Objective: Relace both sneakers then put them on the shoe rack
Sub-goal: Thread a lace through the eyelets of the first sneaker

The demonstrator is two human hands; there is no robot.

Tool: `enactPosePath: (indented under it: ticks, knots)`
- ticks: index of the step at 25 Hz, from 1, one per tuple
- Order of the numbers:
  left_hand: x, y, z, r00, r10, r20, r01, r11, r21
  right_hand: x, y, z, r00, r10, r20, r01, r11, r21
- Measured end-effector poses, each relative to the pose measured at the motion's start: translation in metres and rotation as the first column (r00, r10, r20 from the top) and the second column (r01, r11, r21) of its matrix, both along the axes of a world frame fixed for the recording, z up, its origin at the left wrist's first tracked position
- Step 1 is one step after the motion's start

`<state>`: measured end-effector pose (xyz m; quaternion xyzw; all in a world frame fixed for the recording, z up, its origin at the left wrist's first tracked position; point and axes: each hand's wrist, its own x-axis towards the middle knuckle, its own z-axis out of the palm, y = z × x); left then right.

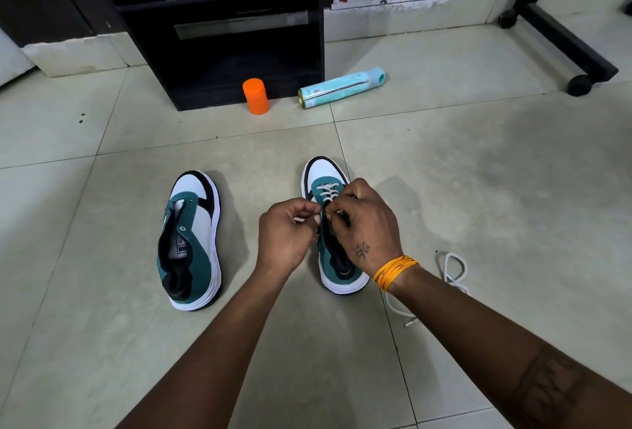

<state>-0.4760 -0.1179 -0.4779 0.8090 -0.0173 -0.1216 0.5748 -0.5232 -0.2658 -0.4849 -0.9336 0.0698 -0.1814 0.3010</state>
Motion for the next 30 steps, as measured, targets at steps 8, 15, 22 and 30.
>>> enactPosePath:
  ticks: [8, 15, 22, 30]
  knots:
    - [-0.005, 0.016, -0.019, 0.993, -0.076, 0.094, 0.035, 0.926, 0.376, -0.024, -0.004, -0.011, 0.974, -0.225, -0.02, 0.225, 0.959, 0.169]
    - [-0.011, 0.014, -0.012, 0.951, -0.272, 0.147, 0.109, 0.74, 0.664, -0.028, -0.004, -0.017, 0.97, -0.239, -0.036, 0.241, 0.95, 0.199]
    - [-0.002, 0.022, -0.011, 0.908, -0.418, 0.024, 0.205, 0.494, 0.845, -0.03, -0.006, -0.019, 0.972, -0.23, -0.048, 0.235, 0.94, 0.248]
    - [-0.005, 0.018, -0.019, 0.885, -0.377, 0.275, 0.122, 0.755, 0.644, -0.031, -0.007, -0.019, 0.974, -0.223, -0.044, 0.227, 0.942, 0.248]
